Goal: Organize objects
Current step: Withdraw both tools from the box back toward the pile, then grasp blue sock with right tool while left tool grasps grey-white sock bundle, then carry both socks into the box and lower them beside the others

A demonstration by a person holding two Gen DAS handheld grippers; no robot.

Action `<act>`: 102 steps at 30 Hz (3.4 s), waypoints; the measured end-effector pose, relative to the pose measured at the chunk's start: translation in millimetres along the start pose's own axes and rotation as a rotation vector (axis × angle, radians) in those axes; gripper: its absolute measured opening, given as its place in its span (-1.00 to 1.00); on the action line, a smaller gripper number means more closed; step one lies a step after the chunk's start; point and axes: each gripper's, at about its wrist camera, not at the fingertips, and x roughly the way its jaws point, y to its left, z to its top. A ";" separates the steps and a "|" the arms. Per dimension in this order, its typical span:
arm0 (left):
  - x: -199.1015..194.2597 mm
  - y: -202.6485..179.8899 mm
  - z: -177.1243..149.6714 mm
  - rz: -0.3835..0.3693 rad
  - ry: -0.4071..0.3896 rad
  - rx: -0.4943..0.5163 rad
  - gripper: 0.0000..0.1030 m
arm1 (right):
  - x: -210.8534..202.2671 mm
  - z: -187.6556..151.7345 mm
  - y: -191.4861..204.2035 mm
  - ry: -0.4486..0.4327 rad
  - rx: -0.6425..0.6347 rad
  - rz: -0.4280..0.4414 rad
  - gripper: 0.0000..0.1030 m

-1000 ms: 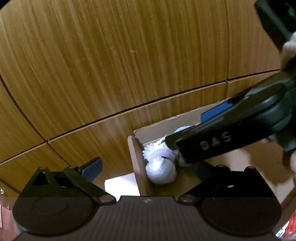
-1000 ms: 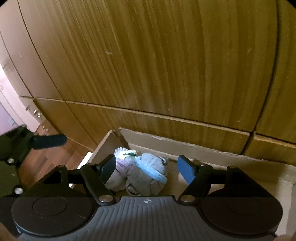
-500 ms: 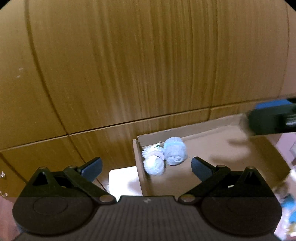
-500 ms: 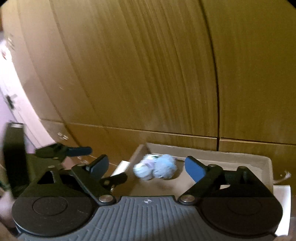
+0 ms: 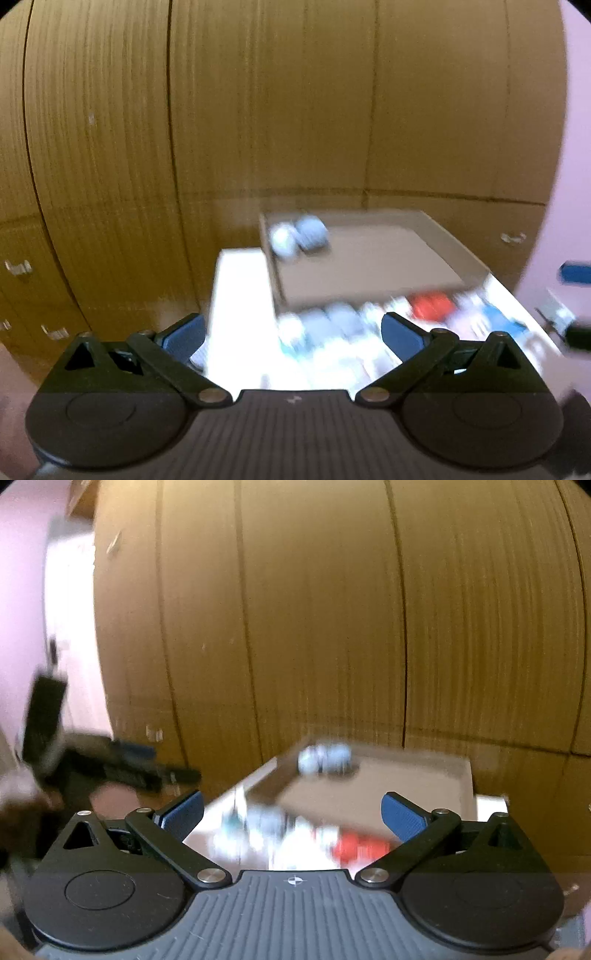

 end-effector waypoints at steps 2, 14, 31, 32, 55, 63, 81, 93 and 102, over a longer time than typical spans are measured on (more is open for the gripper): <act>4.9 -7.9 -19.9 -0.044 0.046 -0.009 0.96 | -12.0 -22.5 8.7 0.048 -0.032 0.010 0.99; 37.2 -42.5 -47.8 -0.052 0.143 0.050 0.95 | 10.9 -79.6 31.3 0.152 -0.225 -0.067 0.98; 40.0 -37.5 -56.2 -0.114 0.168 0.034 0.51 | 38.0 -100.3 32.2 0.230 -0.310 -0.057 0.47; 40.2 -37.9 -56.1 -0.114 0.168 0.035 0.51 | 38.6 -101.1 31.5 0.233 -0.308 -0.055 0.46; 34.3 -36.5 -54.7 -0.154 0.170 0.042 -0.28 | 35.7 -102.2 20.5 0.196 -0.254 -0.025 0.12; 19.0 -42.1 -31.1 -0.157 0.116 0.072 -0.28 | 17.3 -80.7 -6.8 0.116 -0.088 0.007 0.12; 117.9 -49.0 114.4 -0.119 0.134 0.158 -0.28 | 58.7 23.4 -135.5 0.078 0.143 -0.075 0.12; 235.0 -54.9 124.1 -0.090 0.279 0.170 -0.28 | 194.4 28.5 -181.4 0.240 0.230 -0.045 0.12; 304.4 -48.7 122.7 -0.052 0.333 0.195 -0.28 | 273.7 28.1 -201.2 0.334 0.262 -0.068 0.13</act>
